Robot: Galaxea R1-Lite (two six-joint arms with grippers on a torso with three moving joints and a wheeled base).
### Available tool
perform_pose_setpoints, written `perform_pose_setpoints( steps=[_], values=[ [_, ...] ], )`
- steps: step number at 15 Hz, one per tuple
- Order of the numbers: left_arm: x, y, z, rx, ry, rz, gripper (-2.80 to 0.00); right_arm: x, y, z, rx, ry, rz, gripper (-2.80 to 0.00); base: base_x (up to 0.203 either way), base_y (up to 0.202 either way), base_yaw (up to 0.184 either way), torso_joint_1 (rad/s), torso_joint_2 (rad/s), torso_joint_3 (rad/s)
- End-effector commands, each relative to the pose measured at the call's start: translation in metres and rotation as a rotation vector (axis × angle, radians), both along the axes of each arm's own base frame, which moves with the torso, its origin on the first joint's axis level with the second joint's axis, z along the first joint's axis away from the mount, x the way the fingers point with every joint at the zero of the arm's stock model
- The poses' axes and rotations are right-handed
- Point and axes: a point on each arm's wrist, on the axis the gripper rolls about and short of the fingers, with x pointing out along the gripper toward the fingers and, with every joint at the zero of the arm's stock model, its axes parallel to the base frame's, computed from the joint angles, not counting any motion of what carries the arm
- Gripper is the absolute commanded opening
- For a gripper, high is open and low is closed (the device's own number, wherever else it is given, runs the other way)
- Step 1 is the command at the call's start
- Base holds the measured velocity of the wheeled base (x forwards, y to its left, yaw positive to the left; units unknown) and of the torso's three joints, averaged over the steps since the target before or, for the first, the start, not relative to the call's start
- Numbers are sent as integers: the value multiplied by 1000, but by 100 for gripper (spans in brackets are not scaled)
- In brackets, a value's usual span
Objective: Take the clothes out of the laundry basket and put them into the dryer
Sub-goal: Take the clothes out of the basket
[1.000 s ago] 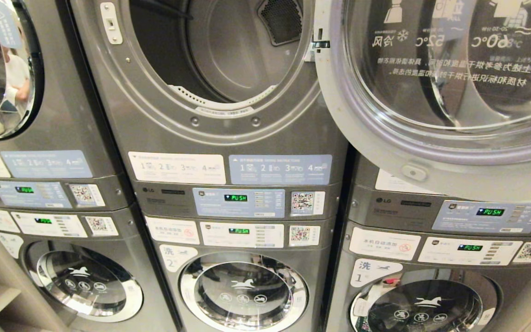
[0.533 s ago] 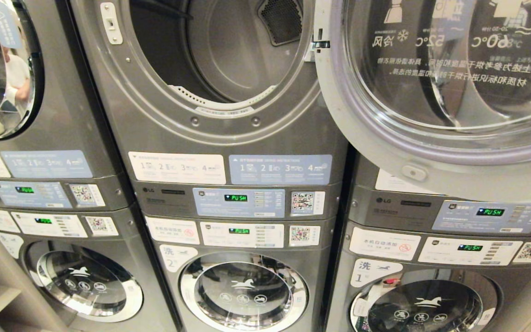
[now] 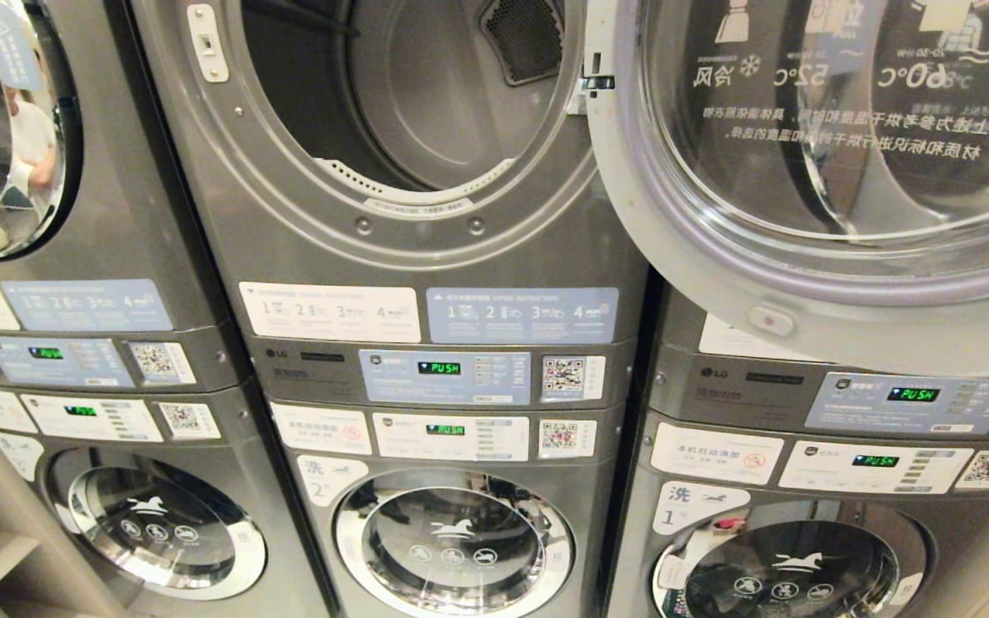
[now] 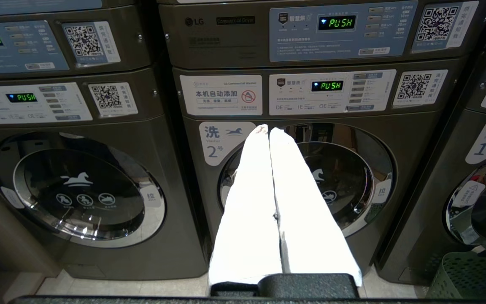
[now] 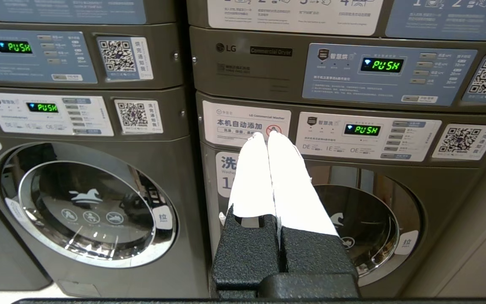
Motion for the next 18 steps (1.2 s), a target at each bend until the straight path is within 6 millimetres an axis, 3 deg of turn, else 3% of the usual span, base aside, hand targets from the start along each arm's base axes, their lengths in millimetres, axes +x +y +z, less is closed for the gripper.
perform_pose_setpoints(
  steps=[1,18],
  values=[
    [0,0,-1,0,0,0,-280,1,0,-5,0,19,1,-280,0,0,0,-60,134,67],
    [0,1,0,-81,-5,31,-280,1,0,-5,1,19,1,-280,0,0,0,-55,123,67]
  ],
)
